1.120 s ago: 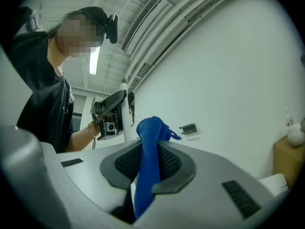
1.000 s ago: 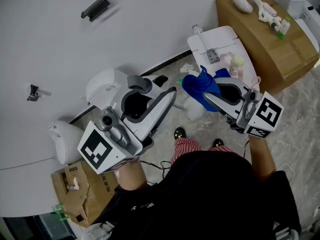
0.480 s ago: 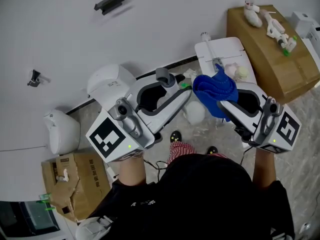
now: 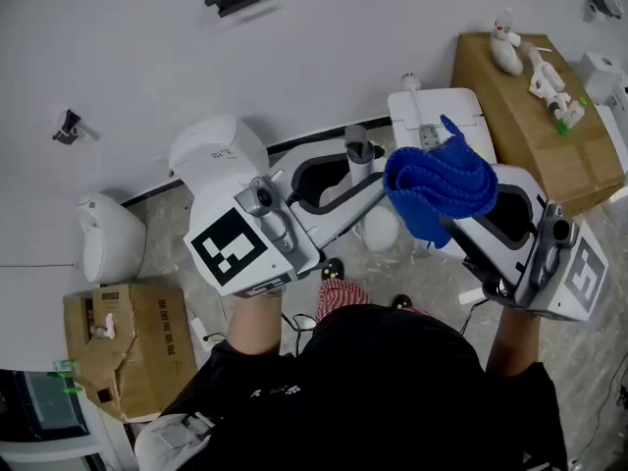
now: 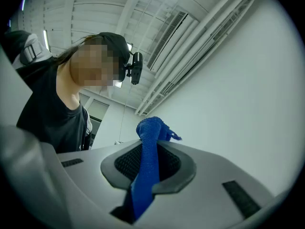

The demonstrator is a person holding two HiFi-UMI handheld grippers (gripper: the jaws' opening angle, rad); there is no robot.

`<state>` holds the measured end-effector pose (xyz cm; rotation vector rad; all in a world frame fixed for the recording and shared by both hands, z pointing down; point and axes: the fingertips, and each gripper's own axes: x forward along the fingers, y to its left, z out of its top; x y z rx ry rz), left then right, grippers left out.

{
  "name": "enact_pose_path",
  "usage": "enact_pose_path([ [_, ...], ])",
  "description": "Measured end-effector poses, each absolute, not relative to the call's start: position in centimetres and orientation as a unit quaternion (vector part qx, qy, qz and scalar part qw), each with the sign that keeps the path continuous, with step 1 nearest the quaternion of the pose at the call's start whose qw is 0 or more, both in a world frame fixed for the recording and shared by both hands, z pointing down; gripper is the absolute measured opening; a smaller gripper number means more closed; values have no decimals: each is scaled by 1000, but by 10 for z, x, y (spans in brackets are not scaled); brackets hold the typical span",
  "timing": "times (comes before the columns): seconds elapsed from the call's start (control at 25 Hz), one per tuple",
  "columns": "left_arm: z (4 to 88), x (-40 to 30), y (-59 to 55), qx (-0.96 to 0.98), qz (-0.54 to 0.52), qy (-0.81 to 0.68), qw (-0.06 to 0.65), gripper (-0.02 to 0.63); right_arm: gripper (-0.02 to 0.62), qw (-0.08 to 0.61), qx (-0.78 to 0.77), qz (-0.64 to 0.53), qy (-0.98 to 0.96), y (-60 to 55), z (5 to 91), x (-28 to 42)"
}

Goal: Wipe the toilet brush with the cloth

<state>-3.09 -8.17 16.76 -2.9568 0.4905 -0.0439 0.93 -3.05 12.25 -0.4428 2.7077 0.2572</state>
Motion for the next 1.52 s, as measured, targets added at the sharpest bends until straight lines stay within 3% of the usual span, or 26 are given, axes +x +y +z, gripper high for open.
enact_pose_path([
  [0.92,179,-4,-73,-985,-32,158,65,91,63,179,-162,92,966,-31,141,7],
  [1.52,181,-19,-91,-981,-7,189,45,91,63,116,-204,73,969,-48,150,-24],
])
